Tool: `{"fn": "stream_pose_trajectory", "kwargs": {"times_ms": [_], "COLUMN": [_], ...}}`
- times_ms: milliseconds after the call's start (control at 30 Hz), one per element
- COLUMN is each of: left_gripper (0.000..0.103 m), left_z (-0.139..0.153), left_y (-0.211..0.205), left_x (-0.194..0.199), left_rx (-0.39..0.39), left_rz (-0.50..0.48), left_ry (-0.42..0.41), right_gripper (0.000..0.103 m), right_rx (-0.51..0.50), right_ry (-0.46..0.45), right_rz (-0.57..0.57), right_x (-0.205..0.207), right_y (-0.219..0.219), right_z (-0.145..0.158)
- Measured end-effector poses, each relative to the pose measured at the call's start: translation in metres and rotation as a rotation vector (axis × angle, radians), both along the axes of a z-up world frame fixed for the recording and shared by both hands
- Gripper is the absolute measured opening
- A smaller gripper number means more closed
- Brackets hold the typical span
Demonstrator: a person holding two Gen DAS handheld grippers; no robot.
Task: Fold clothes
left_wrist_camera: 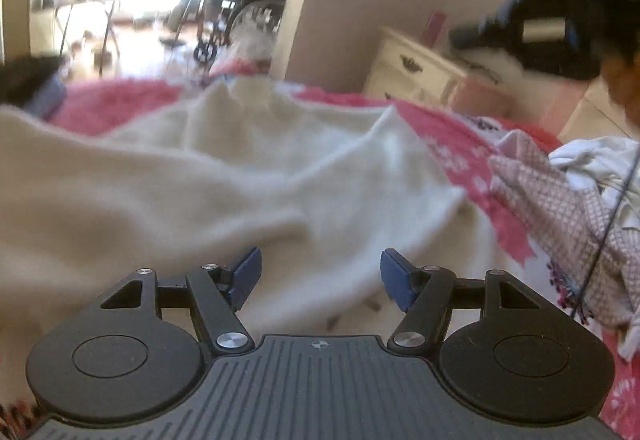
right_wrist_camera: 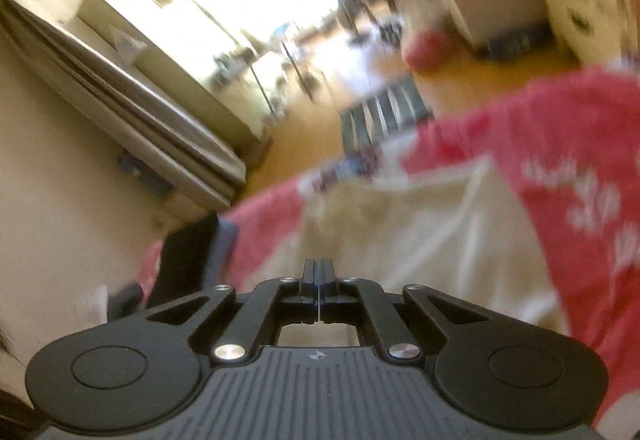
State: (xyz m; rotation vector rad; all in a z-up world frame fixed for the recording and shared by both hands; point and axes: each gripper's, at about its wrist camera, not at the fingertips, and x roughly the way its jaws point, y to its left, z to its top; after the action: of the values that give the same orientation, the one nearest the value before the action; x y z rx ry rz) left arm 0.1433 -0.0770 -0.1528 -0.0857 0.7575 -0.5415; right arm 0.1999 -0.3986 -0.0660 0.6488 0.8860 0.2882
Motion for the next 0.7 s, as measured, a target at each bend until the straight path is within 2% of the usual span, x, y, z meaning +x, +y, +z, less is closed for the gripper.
{"fn": "stream_pose_trajectory", "kwargs": {"times_ms": [100, 167, 200, 333, 433, 700], "left_gripper": [0.066, 0.066, 0.066, 0.066, 0.066, 0.066], "left_z": [0.003, 0.005, 0.005, -0.007, -0.018, -0.039], "left_y": [0.008, 0.019, 0.025, 0.044, 0.052, 0.055], "left_x": [-0.005, -0.008, -0.008, -0.008, -0.012, -0.016], "left_rx": [0.014, 0.034, 0.048, 0.128, 0.125, 0.129], "left_rz": [0.041, 0.07, 0.083, 0.112, 0.109, 0.088], "left_ry": [-0.005, -0.015, -0.016, -0.011, -0.021, -0.071], "right_gripper": [0.02, 0.039, 0.042, 0.043, 0.043, 0.042], "right_rx": [0.089, 0.112, 0.102, 0.025, -0.019, -0.204], "right_ry": [0.095, 0.138, 0.158, 0.203, 0.221, 0.218], "right_rz": [0.023, 0.03, 0.034, 0.069, 0.102, 0.155], "right_x": [0.008, 0.016, 0.022, 0.038, 0.044, 0.042], "right_y": [0.019, 0.033, 0.042, 0.073, 0.089, 0.119], "right_z": [-0.053, -0.081, -0.092, -0.118, -0.125, -0.118]}}
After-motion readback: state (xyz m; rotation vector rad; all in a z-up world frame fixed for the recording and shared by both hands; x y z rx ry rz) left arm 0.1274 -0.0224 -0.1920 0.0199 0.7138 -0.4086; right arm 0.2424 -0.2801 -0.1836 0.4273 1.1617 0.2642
